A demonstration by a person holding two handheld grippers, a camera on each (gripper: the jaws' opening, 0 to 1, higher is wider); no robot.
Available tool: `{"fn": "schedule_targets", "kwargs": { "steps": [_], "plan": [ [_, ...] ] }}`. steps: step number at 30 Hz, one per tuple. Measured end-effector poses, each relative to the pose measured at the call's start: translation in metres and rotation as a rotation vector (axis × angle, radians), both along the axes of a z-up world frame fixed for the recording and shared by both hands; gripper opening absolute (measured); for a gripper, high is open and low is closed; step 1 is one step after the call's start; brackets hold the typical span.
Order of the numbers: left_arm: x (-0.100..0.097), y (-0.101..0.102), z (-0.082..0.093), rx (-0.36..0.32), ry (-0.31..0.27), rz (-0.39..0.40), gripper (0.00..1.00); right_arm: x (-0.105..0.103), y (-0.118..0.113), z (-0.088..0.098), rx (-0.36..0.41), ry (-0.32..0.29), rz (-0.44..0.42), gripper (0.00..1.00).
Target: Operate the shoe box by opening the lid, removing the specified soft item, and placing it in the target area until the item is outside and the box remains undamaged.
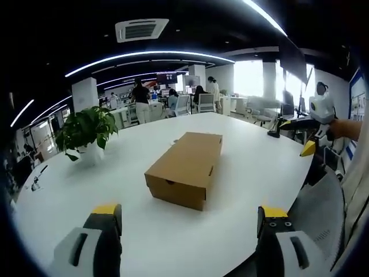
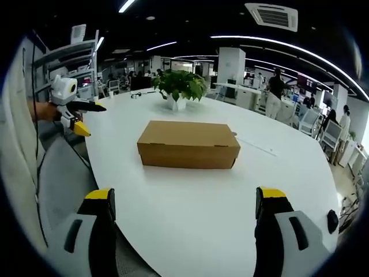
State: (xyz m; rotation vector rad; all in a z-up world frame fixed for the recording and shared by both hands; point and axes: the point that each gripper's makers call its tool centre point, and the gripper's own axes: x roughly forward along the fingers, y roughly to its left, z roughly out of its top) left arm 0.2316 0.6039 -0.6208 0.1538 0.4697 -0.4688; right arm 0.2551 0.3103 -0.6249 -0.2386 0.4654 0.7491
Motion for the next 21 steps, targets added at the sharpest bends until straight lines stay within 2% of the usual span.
{"fn": "schedule_targets", "kwargs": {
  "steps": [10,21],
  "plan": [
    [0.015,0.001,-0.001,0.013,0.006,0.014,1.00,0.014,-0.001,-0.001,0.003,0.011,0.031,0.96],
    [0.030,-0.004,-0.008,0.038,0.013,0.020,0.99,0.041,-0.009,-0.004,0.005,0.002,0.066,0.96]
  ]
}}
